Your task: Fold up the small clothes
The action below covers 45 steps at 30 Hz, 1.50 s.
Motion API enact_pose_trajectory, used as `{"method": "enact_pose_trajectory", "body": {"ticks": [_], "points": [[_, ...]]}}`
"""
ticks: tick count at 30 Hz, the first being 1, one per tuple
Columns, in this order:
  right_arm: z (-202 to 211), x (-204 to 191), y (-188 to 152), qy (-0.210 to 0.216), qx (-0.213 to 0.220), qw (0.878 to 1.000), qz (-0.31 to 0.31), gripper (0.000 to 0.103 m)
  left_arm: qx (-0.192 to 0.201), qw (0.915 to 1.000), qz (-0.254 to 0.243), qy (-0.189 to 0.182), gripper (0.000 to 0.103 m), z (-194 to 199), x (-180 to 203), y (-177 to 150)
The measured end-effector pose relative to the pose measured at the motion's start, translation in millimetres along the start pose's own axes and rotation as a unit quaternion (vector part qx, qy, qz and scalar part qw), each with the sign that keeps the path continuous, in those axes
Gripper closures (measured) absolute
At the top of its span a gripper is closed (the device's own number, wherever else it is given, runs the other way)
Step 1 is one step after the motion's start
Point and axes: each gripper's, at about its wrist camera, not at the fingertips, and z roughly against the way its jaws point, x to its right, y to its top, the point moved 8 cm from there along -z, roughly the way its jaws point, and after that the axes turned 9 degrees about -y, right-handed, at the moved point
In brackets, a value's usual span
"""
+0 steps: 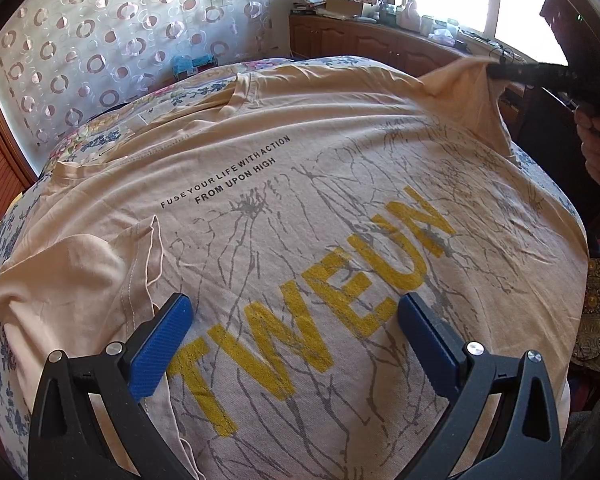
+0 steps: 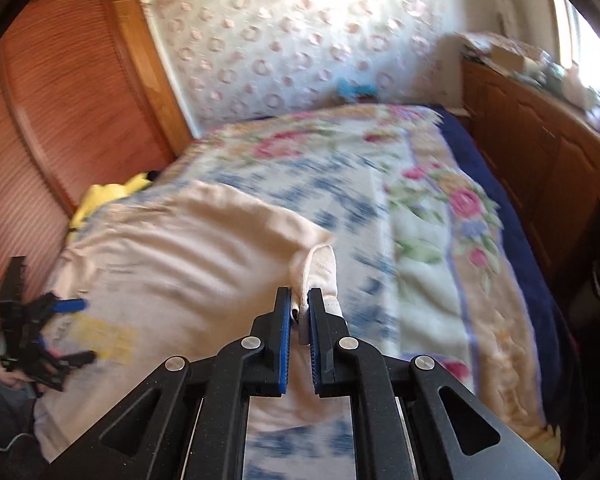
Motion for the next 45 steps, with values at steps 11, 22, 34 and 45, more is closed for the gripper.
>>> {"method": "enact_pose_trajectory", "body": {"ticks": [11,22,34,45], "points": [[12.0,-102.4,6.2,0.071,0.023,0.993,0.087,0.081,0.001,1.0,0.0,-0.001,0.0,0.4,0.2,-0.2],[-1.2,-82.7,-34.6,0.017,-0.016,0.997,0.079,0.063,0.001,1.0,0.0,-0.001,0.0,0.3,0.2,-0.3],[-14.0,-96.0,-66.0,0.025,-0.03,0.997,0.072,0.095,0.001,1.0,0.0,-0.001,0.0,0.0,0.3,-0.3],[4.6,-94.8,-80.7,0.0,-0.006,0.994,0.112,0.097,0.001,1.0,0.0,-0.001,0.0,0.0,0.1,-0.4]]}}
